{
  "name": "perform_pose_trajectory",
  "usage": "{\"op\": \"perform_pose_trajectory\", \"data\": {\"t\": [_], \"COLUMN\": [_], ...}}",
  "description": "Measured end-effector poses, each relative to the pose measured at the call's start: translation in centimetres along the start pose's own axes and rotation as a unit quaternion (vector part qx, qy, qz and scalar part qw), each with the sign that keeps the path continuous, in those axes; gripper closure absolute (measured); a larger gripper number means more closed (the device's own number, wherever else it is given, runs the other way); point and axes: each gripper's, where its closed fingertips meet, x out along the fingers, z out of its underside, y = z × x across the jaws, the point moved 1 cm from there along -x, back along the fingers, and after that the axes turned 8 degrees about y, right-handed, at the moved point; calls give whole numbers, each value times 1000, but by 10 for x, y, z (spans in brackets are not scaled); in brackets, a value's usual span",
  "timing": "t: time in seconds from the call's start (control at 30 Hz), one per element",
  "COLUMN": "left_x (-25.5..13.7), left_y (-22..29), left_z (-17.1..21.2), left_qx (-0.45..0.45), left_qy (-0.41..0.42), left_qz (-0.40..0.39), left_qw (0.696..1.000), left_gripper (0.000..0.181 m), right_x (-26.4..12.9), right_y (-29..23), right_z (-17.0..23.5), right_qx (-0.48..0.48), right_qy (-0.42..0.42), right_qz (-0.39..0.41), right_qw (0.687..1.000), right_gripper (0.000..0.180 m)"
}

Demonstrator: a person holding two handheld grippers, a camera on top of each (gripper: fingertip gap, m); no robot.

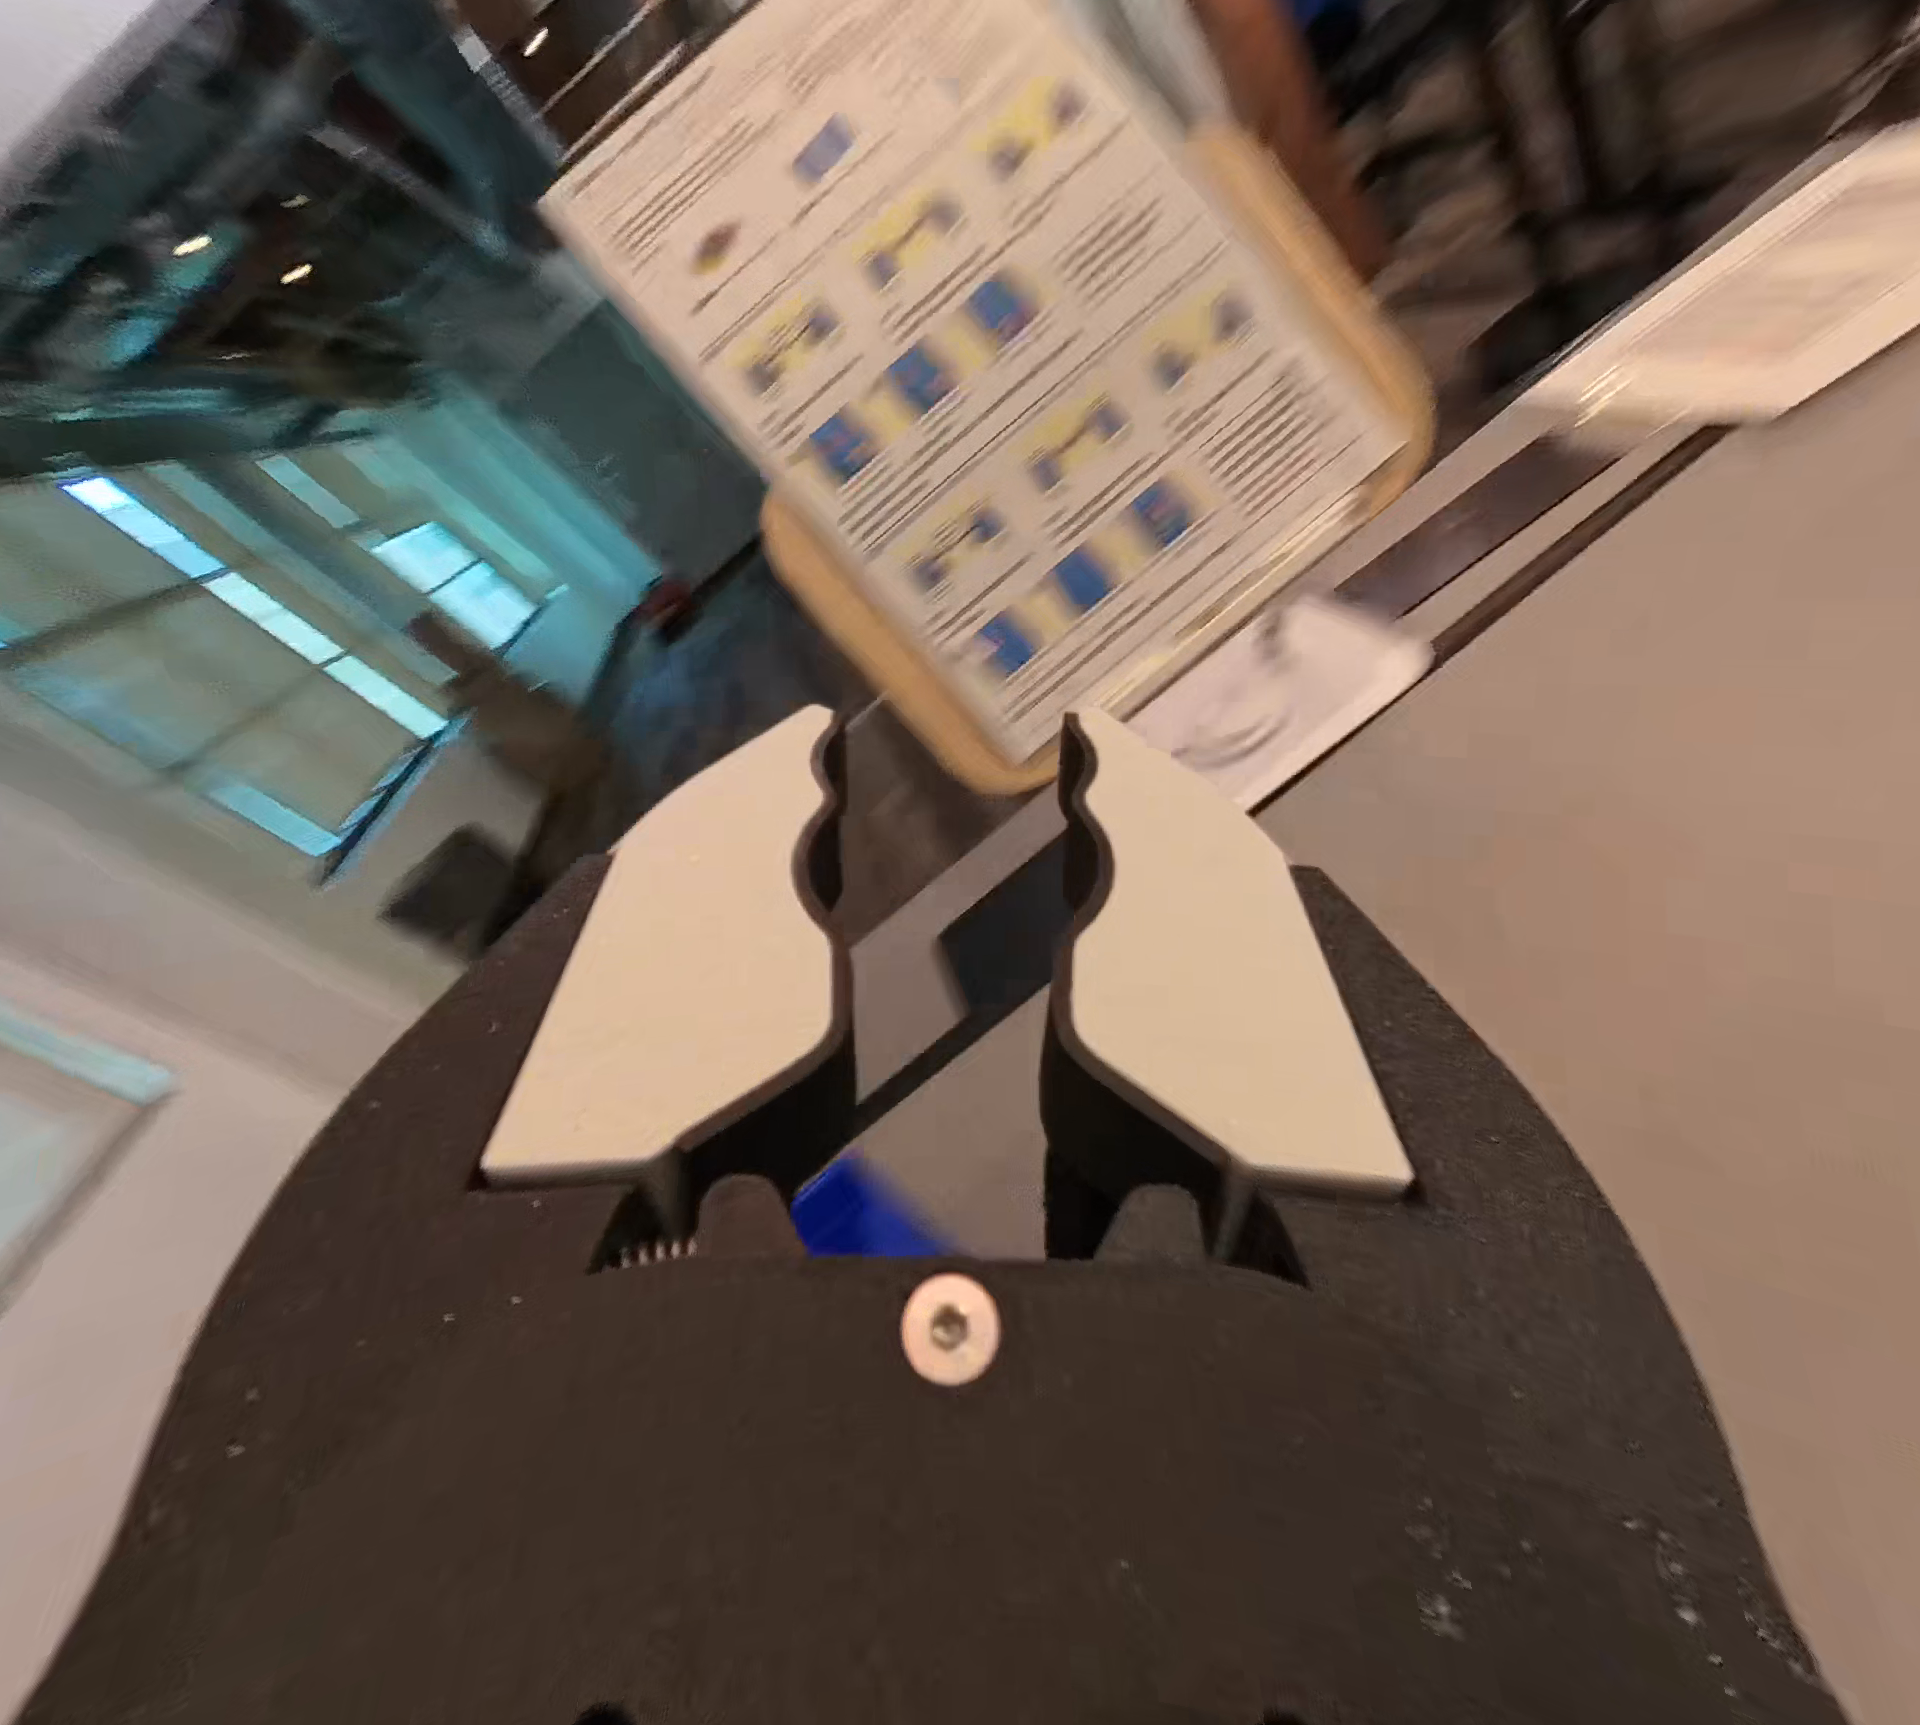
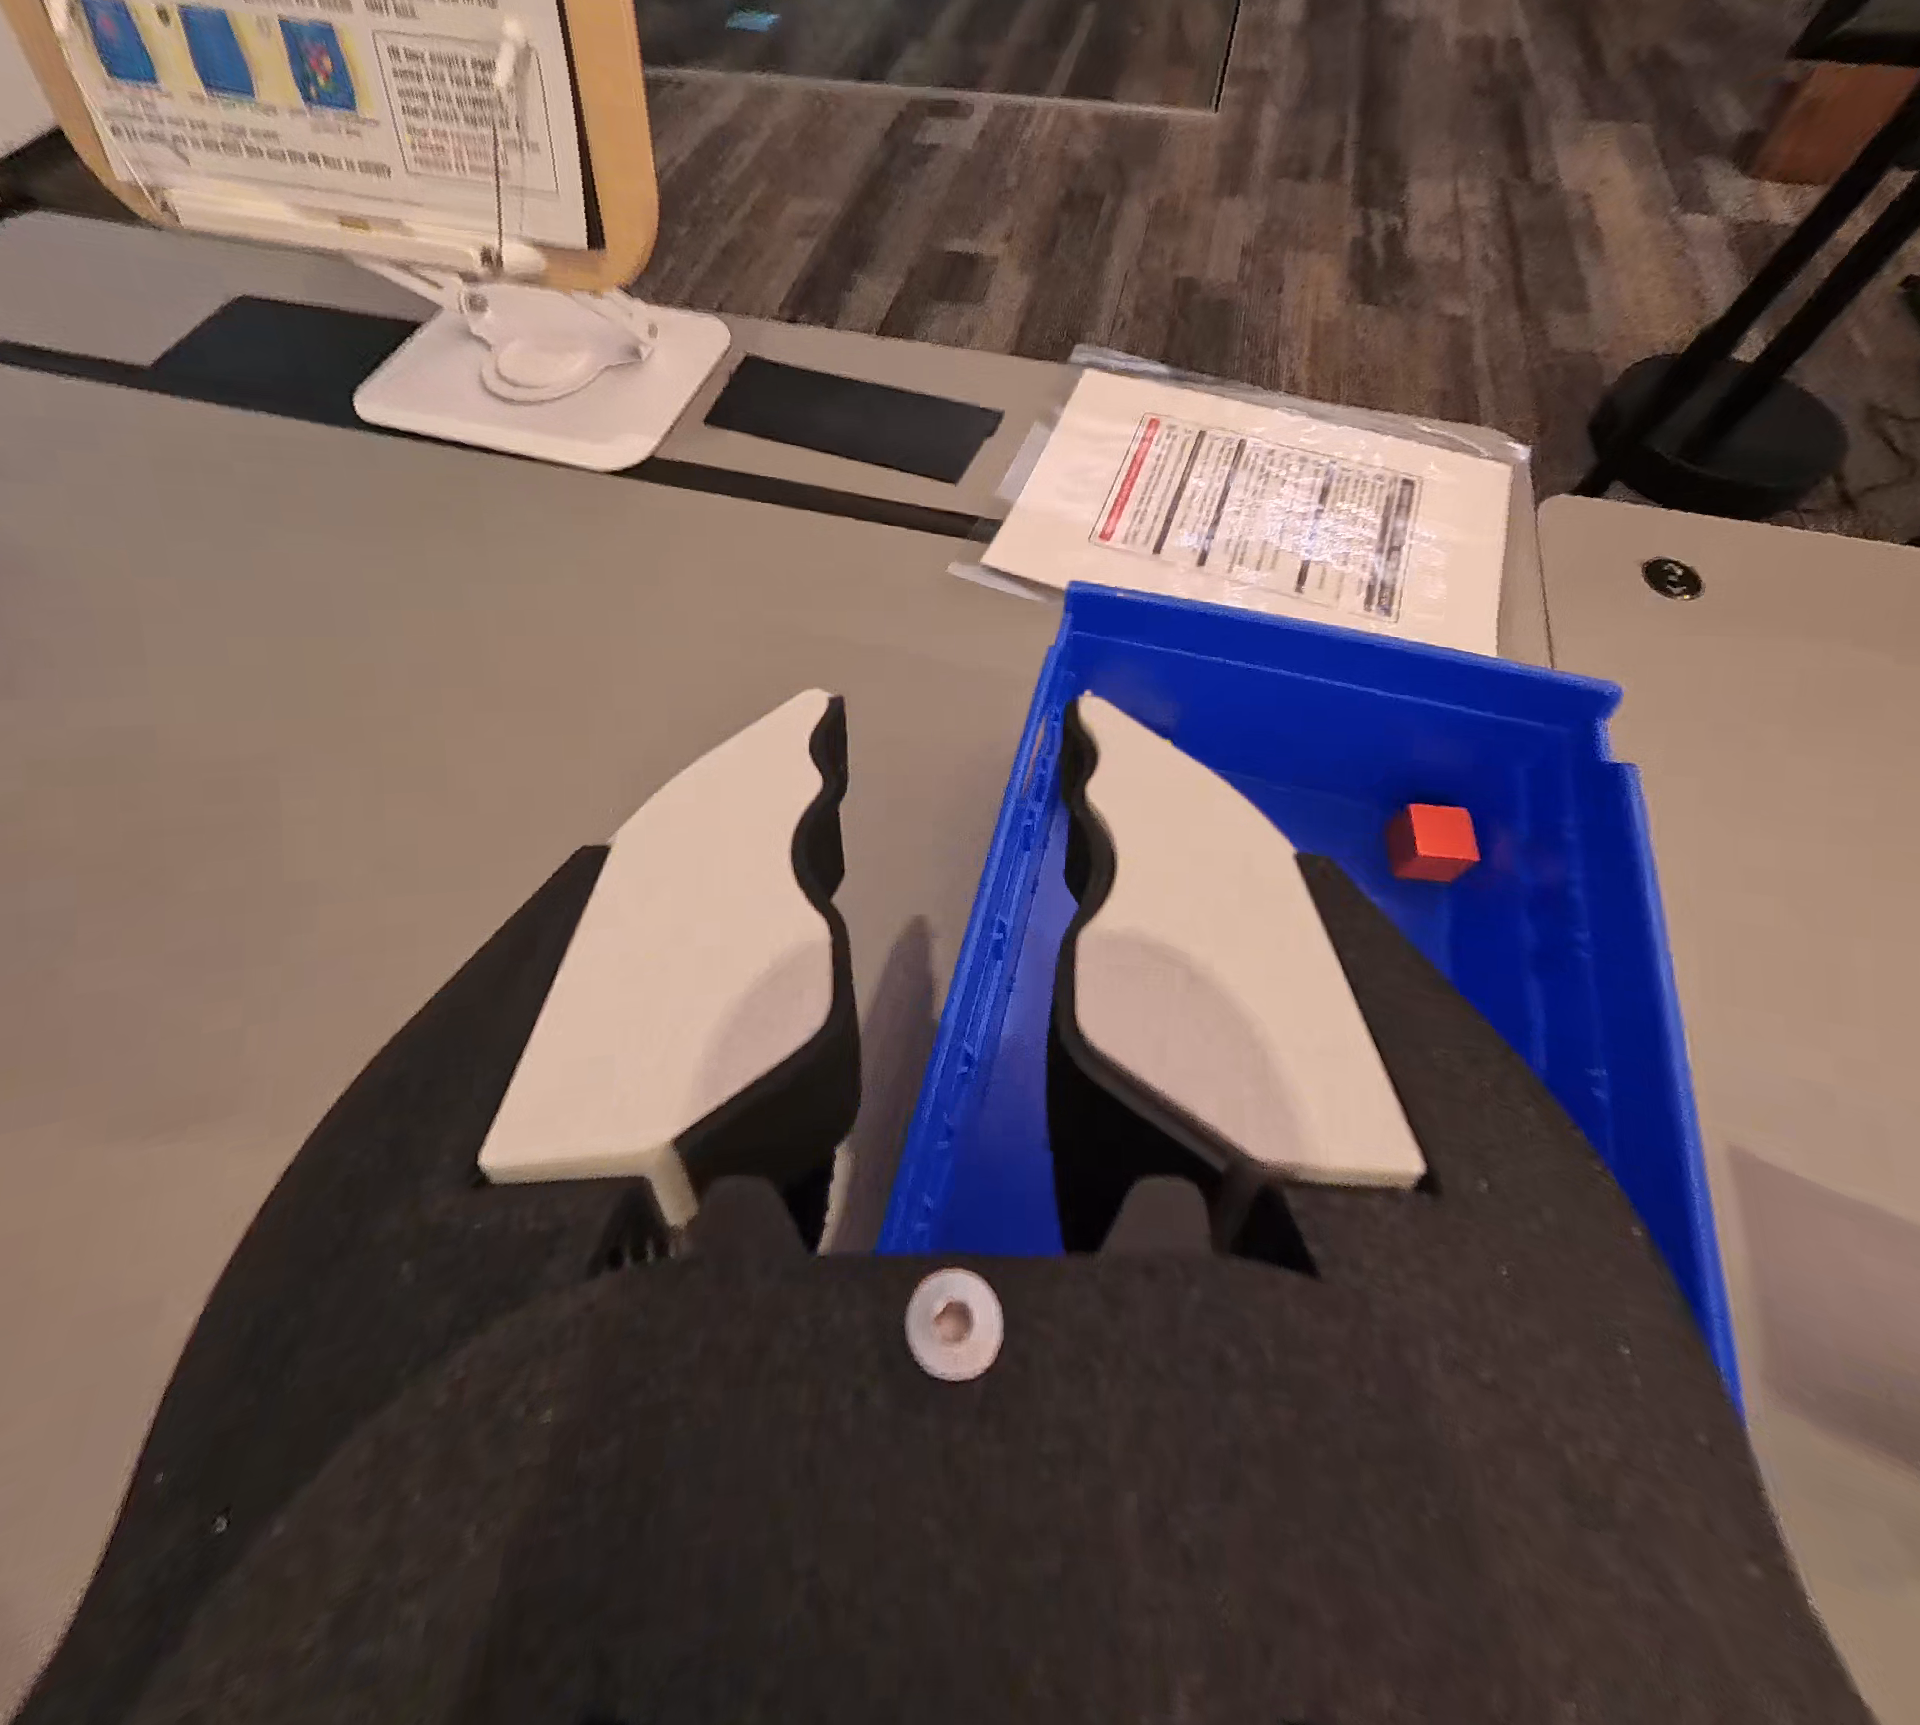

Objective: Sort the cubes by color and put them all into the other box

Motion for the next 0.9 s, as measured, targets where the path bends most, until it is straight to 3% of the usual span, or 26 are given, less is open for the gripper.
{"op": "perform_pose_trajectory", "data": {"t": [0.2, 0.3, 0.4, 0.57, 0.9], "left_x": [-56, -83, -109, -127, -114], "left_y": [-76, -69, -53, -25, -4], "left_z": [152, 238, 299, 335, 366], "left_qx": [48, 13, 21, 82, 119], "left_qy": [-239, -340, -376, -342, -354], "left_qz": [-23, 47, 135, 252, 333], "left_qw": [970, 939, 917, 902, 866], "left_gripper": [141, 138, 144, 149, 150], "right_x": [19, 25, 31, 38, 42], "right_y": [-23, -38, -44, -50, -60], "right_z": [2, -1, 6, 14, 27], "right_qx": [-77, -83, -84, -82, -88], "right_qy": [-43, -29, -43, -56, -87], "right_qz": [-16, -50, -66, -85, -106], "right_qw": [996, 995, 993, 991, 987], "right_gripper": [142, 144, 144, 144, 143]}}
